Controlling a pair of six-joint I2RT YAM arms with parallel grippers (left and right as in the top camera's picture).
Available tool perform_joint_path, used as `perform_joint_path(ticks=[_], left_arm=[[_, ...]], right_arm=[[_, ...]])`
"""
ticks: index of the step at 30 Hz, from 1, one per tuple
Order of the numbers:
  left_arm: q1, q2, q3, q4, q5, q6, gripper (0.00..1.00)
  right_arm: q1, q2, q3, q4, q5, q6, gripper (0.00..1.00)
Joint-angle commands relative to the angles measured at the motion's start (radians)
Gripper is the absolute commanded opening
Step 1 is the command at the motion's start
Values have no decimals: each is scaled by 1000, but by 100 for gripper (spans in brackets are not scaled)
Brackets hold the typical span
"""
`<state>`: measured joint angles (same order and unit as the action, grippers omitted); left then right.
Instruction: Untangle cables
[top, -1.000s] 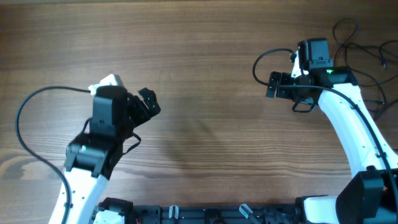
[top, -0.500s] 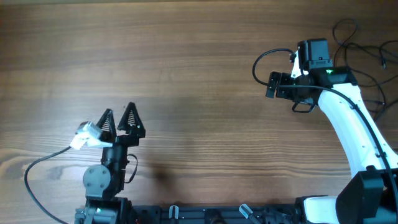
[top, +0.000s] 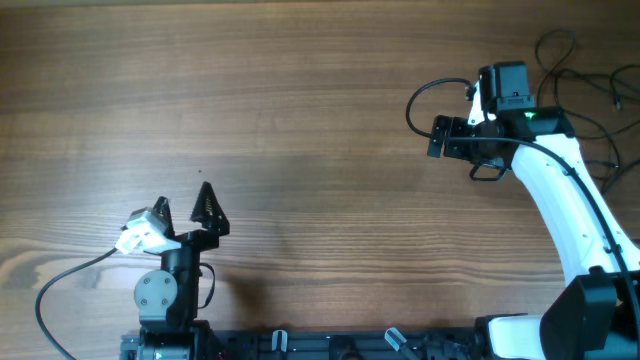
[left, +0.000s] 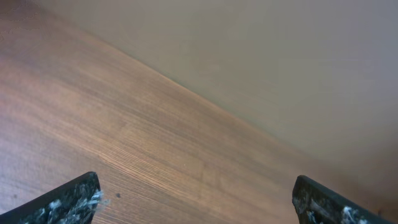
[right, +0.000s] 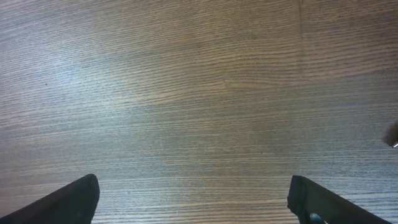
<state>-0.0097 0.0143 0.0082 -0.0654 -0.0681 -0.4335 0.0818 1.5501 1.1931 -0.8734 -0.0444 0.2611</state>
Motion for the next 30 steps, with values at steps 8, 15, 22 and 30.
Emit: perform_joint_path(ticks=[8, 15, 22, 30], left_arm=[[7, -11, -2, -11, 82, 135, 100], [7, -11, -2, -11, 82, 135, 100], [7, -11, -2, -11, 82, 135, 100], [7, -11, -2, -11, 82, 135, 100]], right_arm=[[-1, -2, -2, 2, -5, 8, 100], [-1, -2, -2, 2, -5, 8, 100], [-1, -2, -2, 2, -6, 8, 100], [-1, 4, -3, 3, -5, 7, 100]])
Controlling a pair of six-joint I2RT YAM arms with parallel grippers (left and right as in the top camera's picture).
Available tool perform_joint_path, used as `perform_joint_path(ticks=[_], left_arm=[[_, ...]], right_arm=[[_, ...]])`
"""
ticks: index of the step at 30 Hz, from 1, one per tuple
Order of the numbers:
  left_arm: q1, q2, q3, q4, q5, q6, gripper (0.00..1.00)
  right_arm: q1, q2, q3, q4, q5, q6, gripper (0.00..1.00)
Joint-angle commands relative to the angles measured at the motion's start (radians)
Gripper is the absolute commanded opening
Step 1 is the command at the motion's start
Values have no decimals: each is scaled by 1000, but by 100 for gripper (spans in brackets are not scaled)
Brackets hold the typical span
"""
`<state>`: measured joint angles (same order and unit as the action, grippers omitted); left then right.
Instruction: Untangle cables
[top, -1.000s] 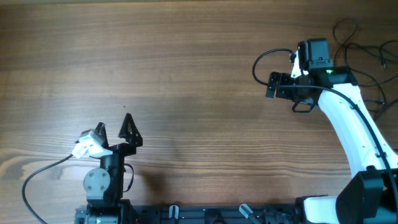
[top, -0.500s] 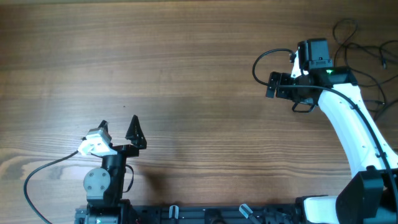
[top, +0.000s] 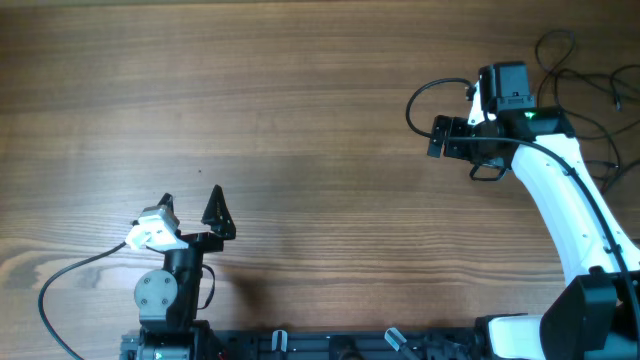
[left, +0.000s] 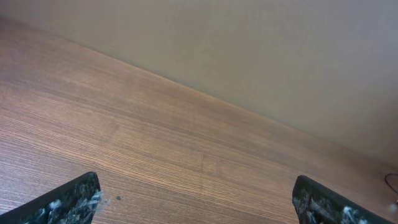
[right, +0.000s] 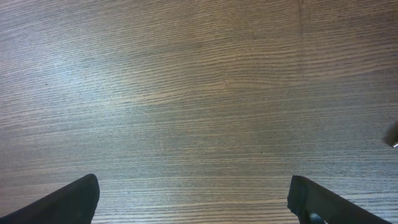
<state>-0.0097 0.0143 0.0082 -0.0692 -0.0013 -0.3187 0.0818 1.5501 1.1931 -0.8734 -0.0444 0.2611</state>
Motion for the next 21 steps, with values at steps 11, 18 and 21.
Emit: perform_joint_path(ticks=[11, 18, 21], left_arm=[[7, -11, -2, -7, 16, 21, 100], [7, -11, -2, -7, 16, 21, 100], [7, -11, -2, -7, 16, 21, 100]], right_arm=[[0, -258, -442, 642, -18, 206, 100], [-1, -490, -930, 1190, -16, 211, 100], [-1, -578, -1090, 1405, -16, 212, 100]])
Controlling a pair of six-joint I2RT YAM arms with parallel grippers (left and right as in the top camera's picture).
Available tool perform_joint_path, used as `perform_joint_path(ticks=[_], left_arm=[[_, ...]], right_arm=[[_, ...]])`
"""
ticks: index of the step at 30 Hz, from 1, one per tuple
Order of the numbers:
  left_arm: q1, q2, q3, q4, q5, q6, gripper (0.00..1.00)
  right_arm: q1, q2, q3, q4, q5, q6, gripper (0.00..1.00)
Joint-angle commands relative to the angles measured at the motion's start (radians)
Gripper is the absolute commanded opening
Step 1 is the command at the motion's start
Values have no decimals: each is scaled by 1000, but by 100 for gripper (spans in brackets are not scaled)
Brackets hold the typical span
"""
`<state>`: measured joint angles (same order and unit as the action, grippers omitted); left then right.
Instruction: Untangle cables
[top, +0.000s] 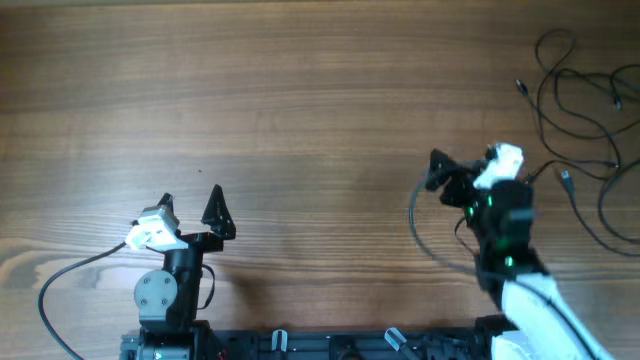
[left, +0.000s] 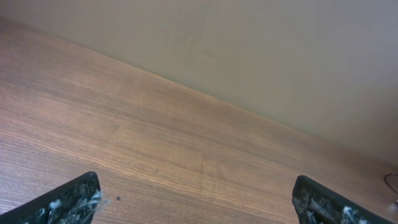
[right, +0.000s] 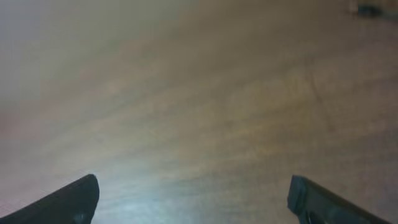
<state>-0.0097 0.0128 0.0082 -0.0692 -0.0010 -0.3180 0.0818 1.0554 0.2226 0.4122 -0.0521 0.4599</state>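
Note:
Several thin black cables (top: 578, 72) lie loosely tangled at the table's far right, spreading down to the right edge. My right gripper (top: 441, 172) is to the left of them and apart from them, open and empty; its wrist view is blurred, showing bare wood between the fingertips (right: 69, 200). A dark cable end (right: 373, 9) shows at that view's top right. My left gripper (top: 189, 197) stands open and empty at the near left, with only wood between its fingers (left: 65, 202).
The wooden table (top: 300, 100) stretches bare across the middle and left. The arm bases and a black rail (top: 330, 345) line the near edge. A grey lead (top: 60, 280) loops by the left base. The right arm's own black lead (top: 415, 215) loops beside it.
My right arm has moved from the far right, next to the cables, back toward the near edge and lower centre-right. Its gripper stays open and empty. The left gripper has barely moved.
At first my right gripper hung open just left of the cable pile, and my left gripper stood open at the near left. The left gripper then turned slightly while the right held still. Now the right arm sits nearer its base, with the cables lying untouched.

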Motion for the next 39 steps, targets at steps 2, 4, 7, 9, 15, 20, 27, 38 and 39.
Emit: perform_joint_path(ticks=[2, 4, 7, 9, 15, 20, 27, 38, 39], left_arm=[[7, -10, -2, -7, 15, 20, 100], [7, -10, -2, -7, 15, 20, 100], [7, -10, -2, -7, 15, 20, 100], [7, -10, -2, -7, 15, 20, 100], [7, -10, -2, -7, 15, 20, 100], [7, -10, -2, -7, 15, 20, 100], [7, -10, -2, -7, 15, 20, 100], [7, -10, -2, -7, 15, 20, 100], [7, -10, -2, -7, 15, 20, 100]], right_arm=[[-1, -162, -221, 224, -1, 13, 100], [-1, -236, -217, 146, 26, 11, 100], [-1, -336, -217, 68, 52, 11, 100], [-1, -431, -217, -34, 85, 10, 100], [-1, -746, -217, -373, 115, -214, 100], [-2, -952, -217, -405, 76, -353, 100], [-52, -1052, -217, -412, 23, -411, 100], [-83, -1052, -217, -412, 2, -423, 100], [-83, -1052, -217, -412, 2, -423, 100]])
